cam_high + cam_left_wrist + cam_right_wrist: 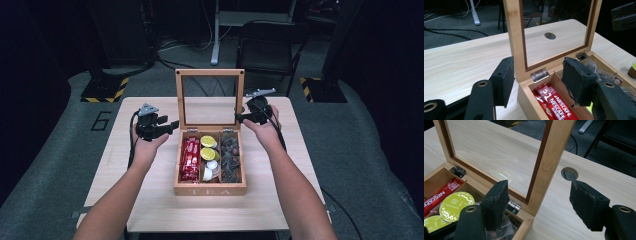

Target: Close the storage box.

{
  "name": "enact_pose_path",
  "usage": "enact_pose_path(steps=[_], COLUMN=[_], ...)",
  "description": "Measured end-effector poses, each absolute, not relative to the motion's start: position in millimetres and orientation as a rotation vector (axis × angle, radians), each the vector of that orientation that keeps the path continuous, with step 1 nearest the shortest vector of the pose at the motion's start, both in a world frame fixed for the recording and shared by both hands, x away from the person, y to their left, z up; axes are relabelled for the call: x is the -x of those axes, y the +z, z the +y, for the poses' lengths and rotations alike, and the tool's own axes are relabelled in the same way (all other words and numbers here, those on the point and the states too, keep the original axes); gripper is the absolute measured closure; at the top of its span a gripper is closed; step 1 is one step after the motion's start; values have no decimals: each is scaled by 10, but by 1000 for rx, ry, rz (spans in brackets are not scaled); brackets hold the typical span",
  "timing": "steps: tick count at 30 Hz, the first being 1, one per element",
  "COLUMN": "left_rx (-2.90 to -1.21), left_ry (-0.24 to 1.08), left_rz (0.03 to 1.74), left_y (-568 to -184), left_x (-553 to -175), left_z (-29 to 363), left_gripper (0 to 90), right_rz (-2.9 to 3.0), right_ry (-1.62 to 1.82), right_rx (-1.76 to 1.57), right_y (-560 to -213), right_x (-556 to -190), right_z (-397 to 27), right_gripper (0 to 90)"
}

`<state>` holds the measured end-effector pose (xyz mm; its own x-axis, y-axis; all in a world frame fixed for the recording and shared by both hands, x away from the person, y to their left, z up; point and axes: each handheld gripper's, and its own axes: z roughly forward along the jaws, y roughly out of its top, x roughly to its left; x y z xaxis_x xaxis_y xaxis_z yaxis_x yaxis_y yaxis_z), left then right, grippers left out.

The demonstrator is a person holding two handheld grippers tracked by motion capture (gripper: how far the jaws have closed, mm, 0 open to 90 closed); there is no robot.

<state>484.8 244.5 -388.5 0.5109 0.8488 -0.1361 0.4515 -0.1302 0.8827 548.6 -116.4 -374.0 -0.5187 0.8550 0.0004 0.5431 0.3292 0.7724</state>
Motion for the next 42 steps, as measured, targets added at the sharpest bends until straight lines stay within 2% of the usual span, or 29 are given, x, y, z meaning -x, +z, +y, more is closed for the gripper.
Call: enact_pose_path(steps=[18, 37, 42], left_rx=[-1759, -1758, -1757], left_ry=[516, 525, 525], left_rz=[1117, 1139, 1142], left_y=[-3910, -3927, -3930], left_x=[-4775, -4711, -4712], left_z=[2605, 2704, 2699], left_gripper=[430, 430, 430], right_rz=[2191, 2196, 2183], right_ry=[1070, 1132, 1122], right_rx=[-1245, -1236, -1260], right_y=[-3885, -3951, -3938], right_x=[-5700, -5762, -5757], right_z=[-1154, -1011, -1010], right_gripper=[308, 312, 370])
